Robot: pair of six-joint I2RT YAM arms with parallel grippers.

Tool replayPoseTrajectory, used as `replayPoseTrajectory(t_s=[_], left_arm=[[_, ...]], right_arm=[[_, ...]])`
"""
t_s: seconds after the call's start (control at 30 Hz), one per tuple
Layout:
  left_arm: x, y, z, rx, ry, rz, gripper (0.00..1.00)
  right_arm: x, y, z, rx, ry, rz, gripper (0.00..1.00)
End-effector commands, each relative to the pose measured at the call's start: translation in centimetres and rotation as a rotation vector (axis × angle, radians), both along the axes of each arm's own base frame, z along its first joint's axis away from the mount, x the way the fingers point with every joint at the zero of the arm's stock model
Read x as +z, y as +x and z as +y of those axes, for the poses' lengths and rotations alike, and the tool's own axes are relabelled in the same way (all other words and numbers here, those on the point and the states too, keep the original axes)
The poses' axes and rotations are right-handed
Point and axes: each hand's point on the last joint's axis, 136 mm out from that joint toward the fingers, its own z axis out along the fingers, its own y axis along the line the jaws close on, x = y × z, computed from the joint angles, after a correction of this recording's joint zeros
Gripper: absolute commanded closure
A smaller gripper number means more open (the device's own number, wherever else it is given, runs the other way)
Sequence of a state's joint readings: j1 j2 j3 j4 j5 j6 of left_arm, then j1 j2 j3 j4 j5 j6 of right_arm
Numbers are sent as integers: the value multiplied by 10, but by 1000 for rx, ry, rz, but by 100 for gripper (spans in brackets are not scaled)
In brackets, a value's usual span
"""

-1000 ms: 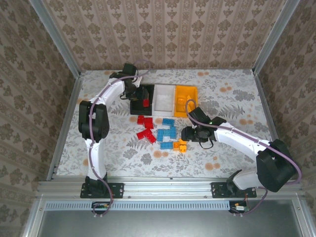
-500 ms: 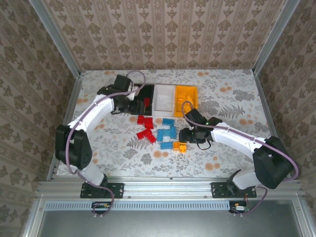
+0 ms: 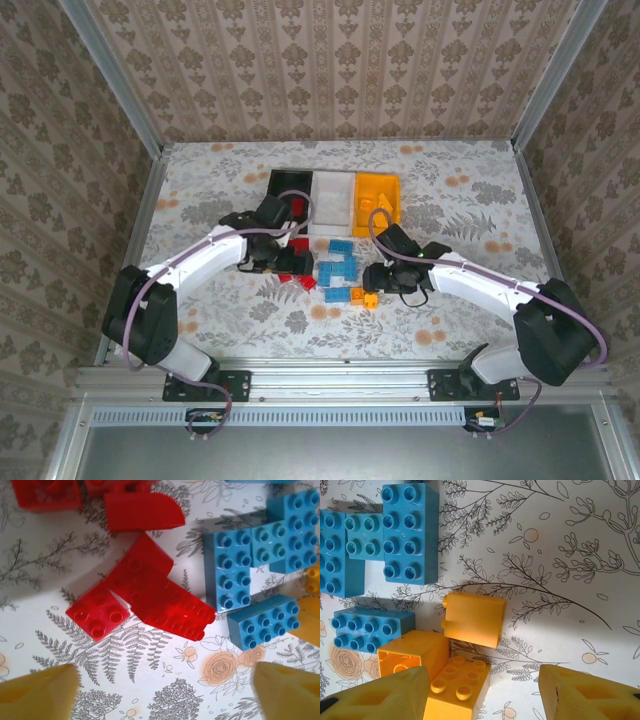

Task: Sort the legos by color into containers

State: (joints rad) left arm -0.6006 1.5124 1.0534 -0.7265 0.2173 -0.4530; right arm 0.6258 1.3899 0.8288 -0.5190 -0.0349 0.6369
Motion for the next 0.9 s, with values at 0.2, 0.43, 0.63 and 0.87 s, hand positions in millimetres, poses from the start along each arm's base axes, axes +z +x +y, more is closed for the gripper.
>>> replayPoseTrajectory(t_s=[0.2,0.43,0.63,0.87], left_arm=[[-5,-8,-6,489,-131,140,0],[6,14,-12,651,-134,95,2],[-13,11,-10,741,-111,147,11],[-33,9,-24,719,-63,197,13]], right_arm=[[-1,1,7,-6,41,-15,38],[-10,-1,8,-12,56,-14,38],[-16,-3,5,-10,50,-17,38],[-26,-1,8,5,34,1,38]])
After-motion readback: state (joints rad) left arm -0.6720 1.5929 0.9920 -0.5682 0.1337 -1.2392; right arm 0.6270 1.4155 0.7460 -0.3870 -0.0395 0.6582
